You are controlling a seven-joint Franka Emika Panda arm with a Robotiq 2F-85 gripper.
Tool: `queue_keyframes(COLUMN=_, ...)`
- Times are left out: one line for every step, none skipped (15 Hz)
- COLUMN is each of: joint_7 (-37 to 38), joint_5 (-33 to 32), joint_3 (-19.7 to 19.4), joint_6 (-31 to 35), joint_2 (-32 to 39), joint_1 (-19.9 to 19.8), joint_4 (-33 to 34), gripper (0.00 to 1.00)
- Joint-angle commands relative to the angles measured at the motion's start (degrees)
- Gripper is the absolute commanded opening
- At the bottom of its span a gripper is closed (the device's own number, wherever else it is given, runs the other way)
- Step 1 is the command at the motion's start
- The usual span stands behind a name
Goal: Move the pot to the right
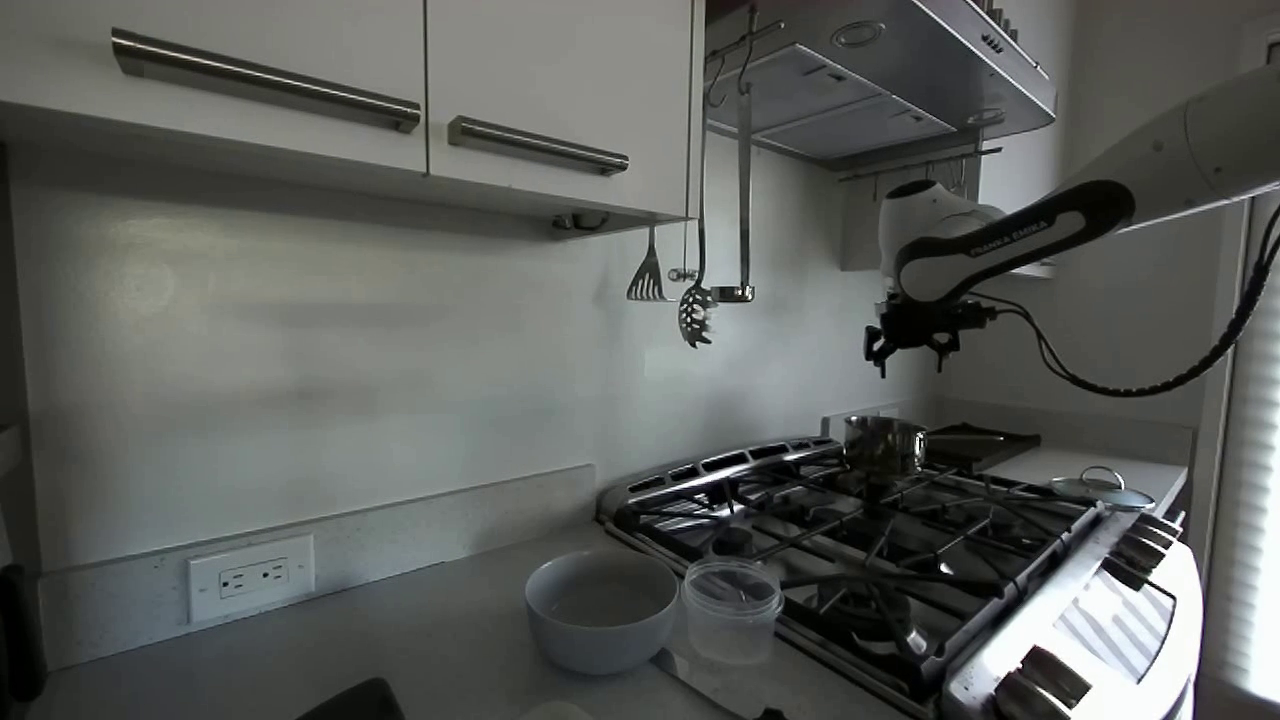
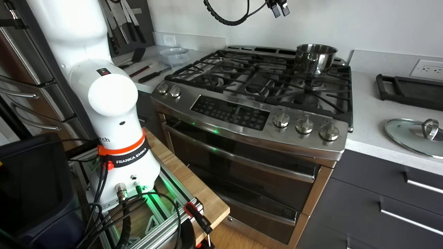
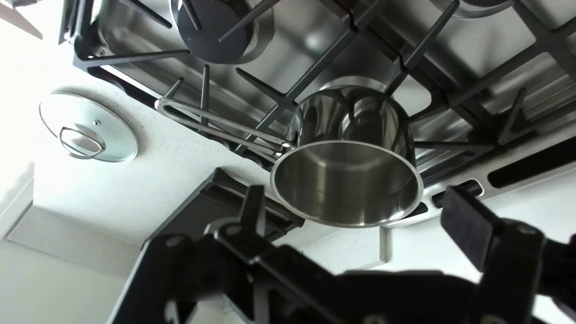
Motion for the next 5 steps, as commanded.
queue_keyframes(joint_7=-0.09, joint_5=0.06, joint_3=0.64, joint_6=-0.14, joint_2=0.05, joint_1=-0.56, joint_4=0.27, gripper=1.00)
queue_keyframes(joint_7=-0.09, joint_5=0.06, joint_3=0.63, joint_6=-0.14, joint_2=0.09, joint_1=-0.58, joint_4=0.32, gripper=1.00)
queue_keyframes(joint_7=-0.10, joint_5=0.06, joint_3=0.61, joint_6=-0.13, joint_2=0.17, joint_1=-0.62, joint_4=0.35, gripper=1.00)
queue_keyframes(joint_7=-0.10, joint_5=0.06, joint_3=0.59, joint_6=-0.13, joint_2=0.21, joint_1=-0.66, joint_4=0.35, gripper=1.00)
queue_keyframes(joint_7=-0.10, joint_5=0.06, joint_3=0.59, joint_6=-0.13, joint_2=0.22, joint_1=-0.67, joint_4=0.35, gripper=1.00)
